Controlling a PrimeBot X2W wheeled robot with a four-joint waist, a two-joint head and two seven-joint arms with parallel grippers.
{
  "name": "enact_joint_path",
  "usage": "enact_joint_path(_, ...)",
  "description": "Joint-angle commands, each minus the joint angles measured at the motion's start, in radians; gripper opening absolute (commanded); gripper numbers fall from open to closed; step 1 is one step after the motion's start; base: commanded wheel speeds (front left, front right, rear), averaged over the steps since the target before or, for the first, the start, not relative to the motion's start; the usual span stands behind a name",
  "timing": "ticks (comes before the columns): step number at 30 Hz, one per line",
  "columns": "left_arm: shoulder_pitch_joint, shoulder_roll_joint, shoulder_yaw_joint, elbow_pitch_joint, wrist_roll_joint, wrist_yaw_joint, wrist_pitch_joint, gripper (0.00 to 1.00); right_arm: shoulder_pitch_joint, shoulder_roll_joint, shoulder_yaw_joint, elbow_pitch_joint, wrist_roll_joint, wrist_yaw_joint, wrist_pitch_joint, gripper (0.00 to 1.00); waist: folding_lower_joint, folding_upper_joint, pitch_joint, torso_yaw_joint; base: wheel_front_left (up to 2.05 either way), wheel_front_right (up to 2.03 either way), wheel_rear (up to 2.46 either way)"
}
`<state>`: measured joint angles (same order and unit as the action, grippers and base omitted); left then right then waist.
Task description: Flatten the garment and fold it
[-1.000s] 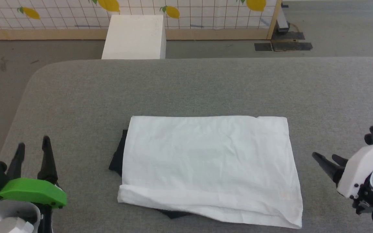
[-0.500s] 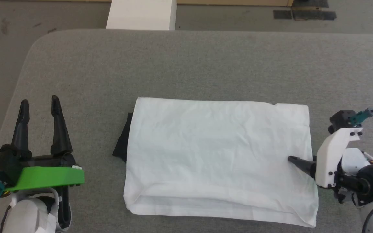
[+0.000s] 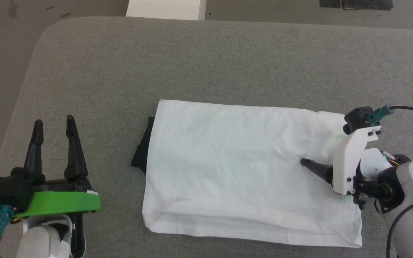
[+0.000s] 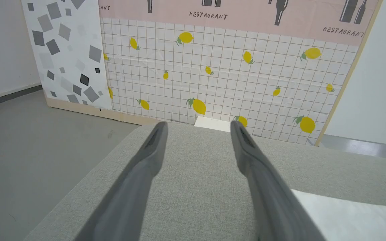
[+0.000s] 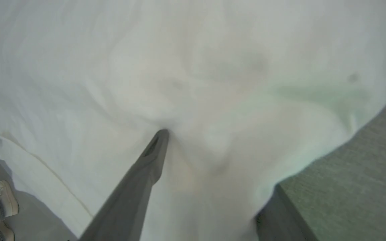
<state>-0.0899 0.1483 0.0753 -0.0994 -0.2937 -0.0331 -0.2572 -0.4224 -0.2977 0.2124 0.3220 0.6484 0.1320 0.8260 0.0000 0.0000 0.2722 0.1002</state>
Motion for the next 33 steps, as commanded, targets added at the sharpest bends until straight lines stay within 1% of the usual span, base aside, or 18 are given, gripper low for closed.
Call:
enact_joint_path(1,-0.012,-0.009,0.008,0.007,0.014,-0.012,-0.004,1.00,0.018,0.010,0.029,0.040,0.001,-0.001,0.003,0.29,0.0000,0.0000,-0.008,-0.001,0.00,0.00,0.00)
enact_joint_path(2,-0.011,-0.013,0.013,0.009,0.019,-0.018,-0.004,1.00,0.018,0.006,0.034,0.045,0.002,-0.001,0.001,0.10,0.0000,0.0000,-0.011,-0.002,0.00,0.00,0.00)
enact_joint_path(3,-0.010,-0.018,0.018,0.013,0.025,-0.024,-0.004,1.00,0.019,0.002,0.034,0.052,0.009,-0.001,-0.003,0.00,0.0000,0.0000,-0.018,-0.004,0.00,0.00,0.00)
enact_joint_path(9,0.000,-0.039,0.041,0.030,0.045,-0.047,-0.004,1.00,0.025,-0.026,-0.008,0.070,0.033,-0.001,-0.027,0.00,0.0000,0.0000,-0.043,-0.012,0.00,0.00,0.00)
enact_joint_path(12,0.006,-0.046,0.050,0.033,0.054,-0.055,-0.004,1.00,0.032,-0.054,-0.038,0.070,0.031,-0.001,-0.031,0.00,0.0000,0.0000,-0.055,-0.016,0.00,0.00,0.00)
enact_joint_path(18,0.022,-0.059,0.059,0.038,0.068,-0.068,-0.004,1.00,0.053,-0.154,-0.104,0.078,-0.002,-0.001,-0.013,0.00,0.0000,0.0000,-0.081,-0.022,0.00,0.00,0.00)
enact_joint_path(20,0.027,-0.063,0.060,0.039,0.071,-0.071,-0.004,1.00,0.055,-0.186,-0.136,0.082,-0.033,-0.001,-0.010,0.00,0.0000,0.0000,-0.084,-0.023,0.00,0.00,0.00)
enact_joint_path(23,0.027,-0.068,0.055,0.043,0.076,-0.077,-0.005,1.00,0.047,-0.243,-0.164,0.084,-0.126,-0.001,-0.021,0.00,0.0000,0.0000,-0.087,-0.021,0.00,0.00,0.00)
enact_joint_path(25,0.028,-0.072,0.052,0.044,0.076,-0.079,-0.005,1.00,0.041,-0.242,-0.201,0.090,-0.167,-0.001,-0.018,0.00,0.0000,0.0000,-0.091,-0.021,0.00,0.00,0.00)
enact_joint_path(29,0.035,-0.078,0.052,0.047,0.070,-0.084,-0.005,1.00,0.023,-0.241,-0.212,0.060,-0.233,-0.001,0.025,0.00,0.0000,0.0000,-0.103,-0.023,0.00,0.00,0.00)
enact_joint_path(31,0.039,-0.080,0.052,0.050,0.072,-0.086,-0.005,1.00,0.015,-0.242,-0.192,0.031,-0.243,-0.001,0.069,0.00,0.0000,0.0000,-0.112,-0.024,0.00,0.00,0.00)
enact_joint_path(33,0.047,-0.081,0.054,0.050,0.075,-0.087,-0.005,1.00,0.010,-0.240,-0.164,-0.028,-0.242,-0.001,0.123,0.00,0.0000,0.0000,-0.122,-0.025,0.00,0.00,0.00)
